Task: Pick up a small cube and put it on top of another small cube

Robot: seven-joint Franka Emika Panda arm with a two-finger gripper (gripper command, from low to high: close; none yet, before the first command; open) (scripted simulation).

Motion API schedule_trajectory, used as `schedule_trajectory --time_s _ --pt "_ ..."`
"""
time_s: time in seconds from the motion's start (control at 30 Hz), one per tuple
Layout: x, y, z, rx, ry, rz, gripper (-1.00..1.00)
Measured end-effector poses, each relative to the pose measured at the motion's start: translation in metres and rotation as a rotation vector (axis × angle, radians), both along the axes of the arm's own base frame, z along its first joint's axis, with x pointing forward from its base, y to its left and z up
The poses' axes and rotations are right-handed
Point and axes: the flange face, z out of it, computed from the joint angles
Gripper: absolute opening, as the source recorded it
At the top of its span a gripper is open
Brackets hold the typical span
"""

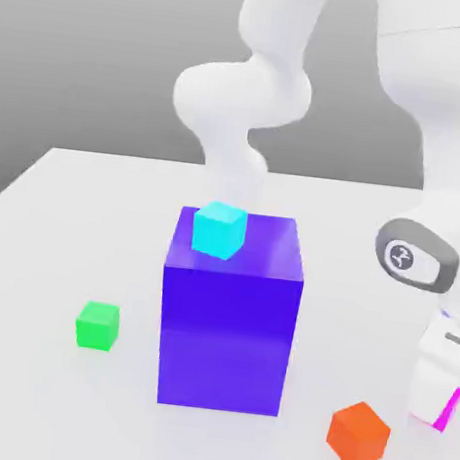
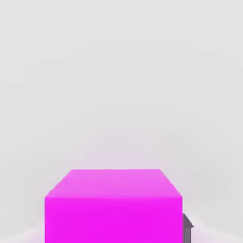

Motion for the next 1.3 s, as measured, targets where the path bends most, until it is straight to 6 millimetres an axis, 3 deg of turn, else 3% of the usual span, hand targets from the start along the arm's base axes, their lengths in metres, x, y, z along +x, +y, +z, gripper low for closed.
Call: schedule_trajectory --time_s 0.23,0.6,0.67,0.8,1.0,1.17,1.3 --pt "0.003 -0.003 0.016 -0.041 -0.011 0.003 -1.00" --pt "0.001 0.000 0.064 -0.005 -0.001 -0.001 -1.00" --pt "0.022 -0.009 0.072 0.005 -0.016 -0.058 -1.00" --pt "0.073 -0.058 0.085 0.019 -0.039 -0.193 -1.00" --pt "0.137 -0.155 0.104 0.031 -0.076 -0.401 -1.00" --pt "0.173 -0.249 0.120 0.034 -0.110 -0.574 -1.00" --pt "0.187 -0.330 0.134 0.032 -0.138 -0.713 -1.00"
